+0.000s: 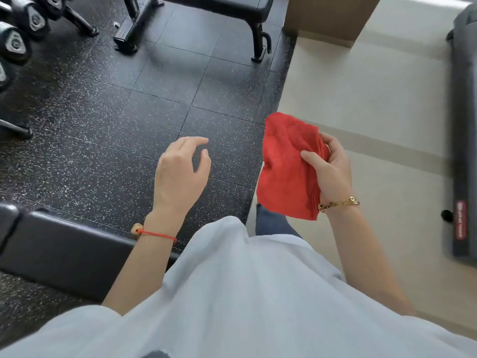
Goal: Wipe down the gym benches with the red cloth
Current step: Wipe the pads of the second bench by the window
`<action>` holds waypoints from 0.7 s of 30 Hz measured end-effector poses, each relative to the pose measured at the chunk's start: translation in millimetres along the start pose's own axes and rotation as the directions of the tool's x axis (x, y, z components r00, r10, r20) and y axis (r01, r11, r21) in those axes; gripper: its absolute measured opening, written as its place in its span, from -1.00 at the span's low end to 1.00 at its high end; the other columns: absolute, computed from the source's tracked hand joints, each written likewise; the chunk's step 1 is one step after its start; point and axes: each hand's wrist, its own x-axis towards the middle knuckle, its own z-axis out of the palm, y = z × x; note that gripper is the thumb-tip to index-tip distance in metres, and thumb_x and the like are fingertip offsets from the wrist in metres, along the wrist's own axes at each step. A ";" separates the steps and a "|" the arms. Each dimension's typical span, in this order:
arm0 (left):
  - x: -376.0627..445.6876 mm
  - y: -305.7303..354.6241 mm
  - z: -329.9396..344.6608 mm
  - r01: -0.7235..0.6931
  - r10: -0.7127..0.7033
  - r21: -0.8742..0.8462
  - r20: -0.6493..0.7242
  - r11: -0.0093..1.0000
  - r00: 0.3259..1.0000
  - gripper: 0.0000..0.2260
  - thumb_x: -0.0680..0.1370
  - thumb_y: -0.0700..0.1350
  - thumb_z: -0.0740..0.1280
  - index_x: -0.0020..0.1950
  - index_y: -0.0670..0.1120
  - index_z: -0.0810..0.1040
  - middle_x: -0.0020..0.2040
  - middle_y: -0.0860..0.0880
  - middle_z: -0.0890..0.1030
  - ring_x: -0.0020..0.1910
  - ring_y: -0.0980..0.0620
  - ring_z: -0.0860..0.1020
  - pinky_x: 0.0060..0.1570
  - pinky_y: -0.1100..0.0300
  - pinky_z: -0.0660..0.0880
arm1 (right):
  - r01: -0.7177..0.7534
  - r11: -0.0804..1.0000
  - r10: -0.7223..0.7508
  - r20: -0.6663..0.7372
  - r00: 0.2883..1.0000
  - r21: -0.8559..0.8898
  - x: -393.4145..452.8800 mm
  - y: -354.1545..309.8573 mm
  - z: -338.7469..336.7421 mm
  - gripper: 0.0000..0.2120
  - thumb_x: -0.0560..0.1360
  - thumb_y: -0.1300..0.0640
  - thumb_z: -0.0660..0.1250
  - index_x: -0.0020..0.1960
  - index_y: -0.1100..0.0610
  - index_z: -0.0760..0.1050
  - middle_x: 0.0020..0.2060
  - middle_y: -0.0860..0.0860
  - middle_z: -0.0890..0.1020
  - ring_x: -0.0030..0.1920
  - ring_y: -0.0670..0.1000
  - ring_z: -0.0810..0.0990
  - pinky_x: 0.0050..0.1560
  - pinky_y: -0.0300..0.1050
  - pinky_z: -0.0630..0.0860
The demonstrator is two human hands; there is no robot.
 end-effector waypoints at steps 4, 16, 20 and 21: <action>75.4 -0.9 14.4 0.028 -0.028 0.008 -0.017 1.000 0.999 -0.76 0.61 -0.12 0.25 0.23 -0.09 0.58 0.18 -0.02 0.62 0.17 -0.03 0.56 0.25 0.04 0.45 | 0.006 1.000 -0.007 0.045 0.999 0.017 81.8 -21.4 23.5 -0.62 0.29 0.17 0.41 0.08 -0.05 0.52 0.07 0.02 0.63 0.08 -0.01 0.59 0.28 0.09 0.49; 344.1 4.5 12.4 0.108 -0.106 0.007 -0.138 0.994 0.985 -0.77 0.59 -0.14 0.27 0.22 -0.08 0.59 0.16 0.00 0.63 0.15 -0.02 0.57 0.23 0.06 0.47 | 0.087 0.996 -0.078 0.195 0.978 -0.037 342.2 -160.5 117.3 -0.60 0.30 0.14 0.41 0.14 -0.03 0.51 0.10 0.07 0.62 0.15 0.12 0.59 0.28 0.21 0.46; 409.7 -4.6 12.4 0.146 -0.145 -0.001 -0.156 0.989 0.977 -0.77 0.60 -0.13 0.26 0.22 -0.06 0.58 0.17 0.01 0.63 0.16 0.00 0.56 0.25 0.05 0.47 | 0.130 0.987 -0.103 0.260 0.960 -0.090 404.4 -185.1 153.0 -0.61 0.39 0.22 0.41 0.20 0.06 0.50 0.13 0.10 0.62 0.17 0.14 0.57 0.27 0.22 0.45; 425.3 -8.8 13.4 0.151 -0.149 0.002 -0.155 0.989 0.977 -0.77 0.60 -0.13 0.26 0.23 -0.06 0.58 0.17 0.01 0.63 0.17 0.01 0.56 0.25 0.05 0.47 | 0.133 0.986 -0.101 0.270 0.958 -0.103 419.1 -187.7 162.2 -0.61 0.41 0.27 0.41 0.22 0.09 0.50 0.13 0.11 0.61 0.17 0.14 0.57 0.28 0.22 0.45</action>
